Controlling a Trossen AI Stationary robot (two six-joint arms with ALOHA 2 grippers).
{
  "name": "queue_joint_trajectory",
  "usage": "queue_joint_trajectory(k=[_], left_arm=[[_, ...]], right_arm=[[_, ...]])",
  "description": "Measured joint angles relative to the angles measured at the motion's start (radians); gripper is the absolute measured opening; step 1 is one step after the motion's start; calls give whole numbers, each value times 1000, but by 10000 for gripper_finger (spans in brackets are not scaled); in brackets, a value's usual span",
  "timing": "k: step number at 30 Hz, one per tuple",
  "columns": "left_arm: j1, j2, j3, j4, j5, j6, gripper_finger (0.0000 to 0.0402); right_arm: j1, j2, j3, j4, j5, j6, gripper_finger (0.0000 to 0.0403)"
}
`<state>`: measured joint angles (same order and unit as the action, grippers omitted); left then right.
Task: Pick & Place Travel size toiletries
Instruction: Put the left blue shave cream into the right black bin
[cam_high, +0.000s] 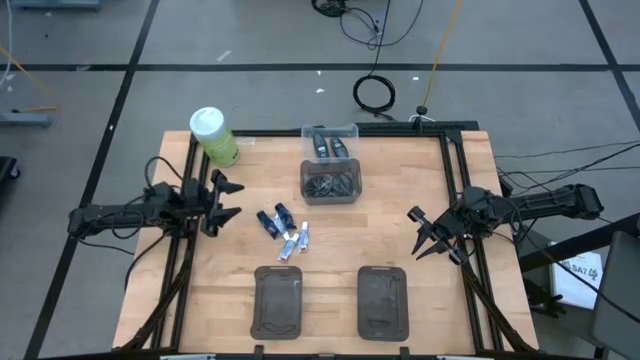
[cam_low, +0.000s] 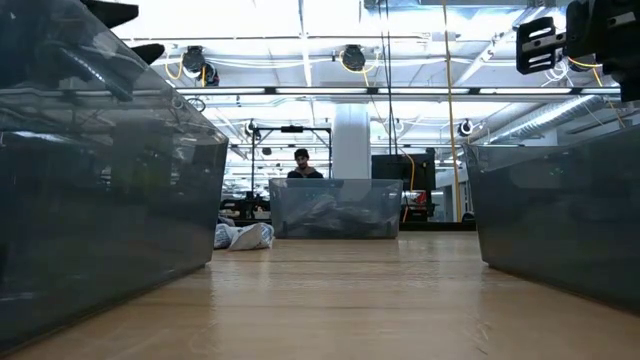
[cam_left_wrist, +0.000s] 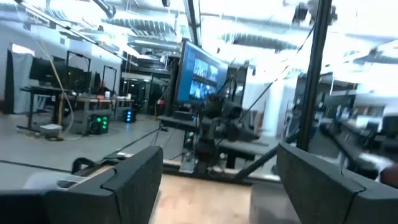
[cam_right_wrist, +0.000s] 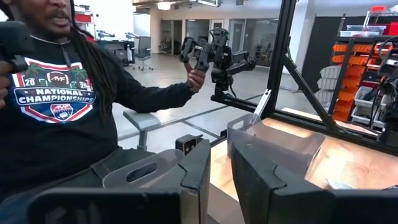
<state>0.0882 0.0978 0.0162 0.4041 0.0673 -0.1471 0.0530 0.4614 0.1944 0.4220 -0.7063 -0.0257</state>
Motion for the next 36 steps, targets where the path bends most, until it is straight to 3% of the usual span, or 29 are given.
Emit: queue_joint_trajectory(k=[6,10,14,17,20,25,30,36], left_arm=[[0,0,0,19,1,-88,306],[0,0,0,16,-4,-89,306],[-1,0,0,-90,-142,-85,306],[0,7,0,-222,-286,-180,306],[-2,53,-1,-292,-301,-328,305],[-49,209,36,-307,-243,-421,305],[-107,437,219,-538,-254,-484,305],[-144,730,437,-733,-259,-745,305]], right_arm=[[0,0,0,0,17,-47,59],[-1,0,0,-3,126,-37,59],[-1,0,0,-1,236,-52,59],[-1,0,0,-3,268,-62,59],[-1,3,0,-4,266,-41,59],[-1,17,0,-8,266,-16,59],[-1,46,0,-8,272,-13,59],[-1,82,0,2,424,-16,59]])
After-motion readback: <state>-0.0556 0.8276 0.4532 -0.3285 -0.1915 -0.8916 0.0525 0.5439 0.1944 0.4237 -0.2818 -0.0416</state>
